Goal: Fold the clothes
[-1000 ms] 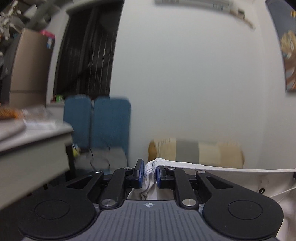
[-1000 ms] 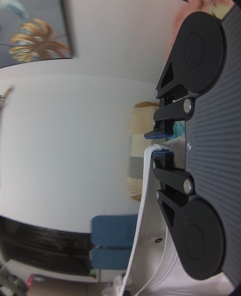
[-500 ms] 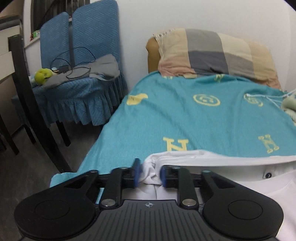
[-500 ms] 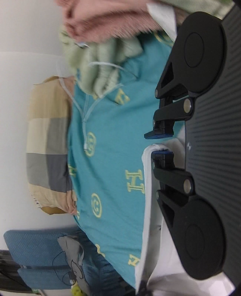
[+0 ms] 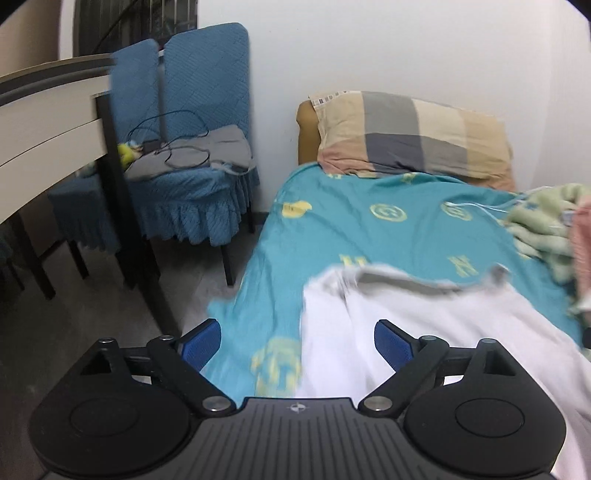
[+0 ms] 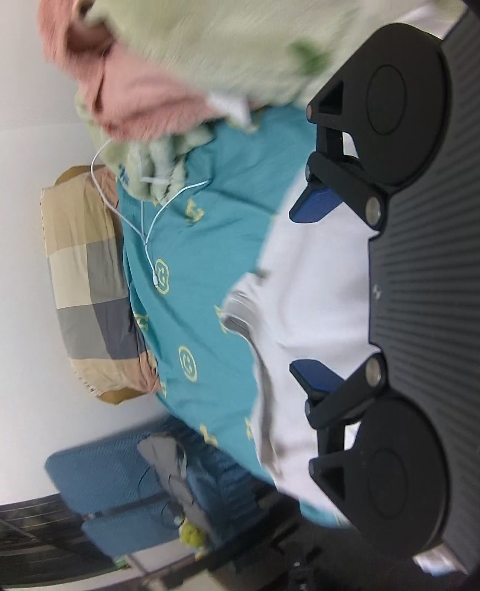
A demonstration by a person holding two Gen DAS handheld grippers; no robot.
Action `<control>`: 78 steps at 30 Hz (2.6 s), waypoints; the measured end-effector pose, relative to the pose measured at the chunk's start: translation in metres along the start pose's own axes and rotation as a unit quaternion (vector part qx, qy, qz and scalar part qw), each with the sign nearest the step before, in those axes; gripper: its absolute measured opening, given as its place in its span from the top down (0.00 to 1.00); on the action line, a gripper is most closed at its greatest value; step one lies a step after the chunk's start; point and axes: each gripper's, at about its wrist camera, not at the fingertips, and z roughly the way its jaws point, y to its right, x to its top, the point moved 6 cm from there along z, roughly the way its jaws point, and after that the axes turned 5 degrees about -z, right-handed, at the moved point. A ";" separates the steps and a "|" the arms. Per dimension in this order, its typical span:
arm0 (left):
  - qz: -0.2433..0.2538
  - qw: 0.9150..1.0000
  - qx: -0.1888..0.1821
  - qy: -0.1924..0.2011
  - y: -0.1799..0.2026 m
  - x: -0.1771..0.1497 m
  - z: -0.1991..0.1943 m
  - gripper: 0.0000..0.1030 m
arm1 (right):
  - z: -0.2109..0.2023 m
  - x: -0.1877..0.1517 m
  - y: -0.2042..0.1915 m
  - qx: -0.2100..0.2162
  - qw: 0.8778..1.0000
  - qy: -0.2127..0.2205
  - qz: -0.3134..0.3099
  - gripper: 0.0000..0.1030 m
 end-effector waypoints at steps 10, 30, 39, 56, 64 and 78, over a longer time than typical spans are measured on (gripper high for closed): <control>-0.064 0.992 0.017 -0.105 -0.071 -0.098 -0.112 0.17 | -0.191 -0.077 -0.033 0.040 0.999 0.012 -0.005 0.20; -0.050 0.950 -0.012 -0.307 -0.151 -0.196 -0.151 0.32 | -0.169 -0.124 -0.005 0.070 0.986 -0.061 0.136 0.20; 0.018 0.950 -0.042 -0.310 -0.124 -0.189 -0.189 0.96 | -0.165 -0.124 -0.011 0.062 0.989 -0.065 0.113 0.20; 0.053 0.951 0.001 -0.304 -0.095 -0.184 -0.230 0.56 | -0.180 -0.116 -0.016 0.057 0.994 -0.040 0.080 0.20; 0.064 0.986 0.019 -0.154 -0.049 -0.140 -0.252 0.19 | -0.191 -0.111 -0.028 0.067 0.997 -0.019 0.036 0.20; 0.039 0.997 -0.066 0.018 0.050 -0.120 -0.209 0.18 | -0.209 -0.108 -0.051 0.133 0.990 0.041 0.007 0.22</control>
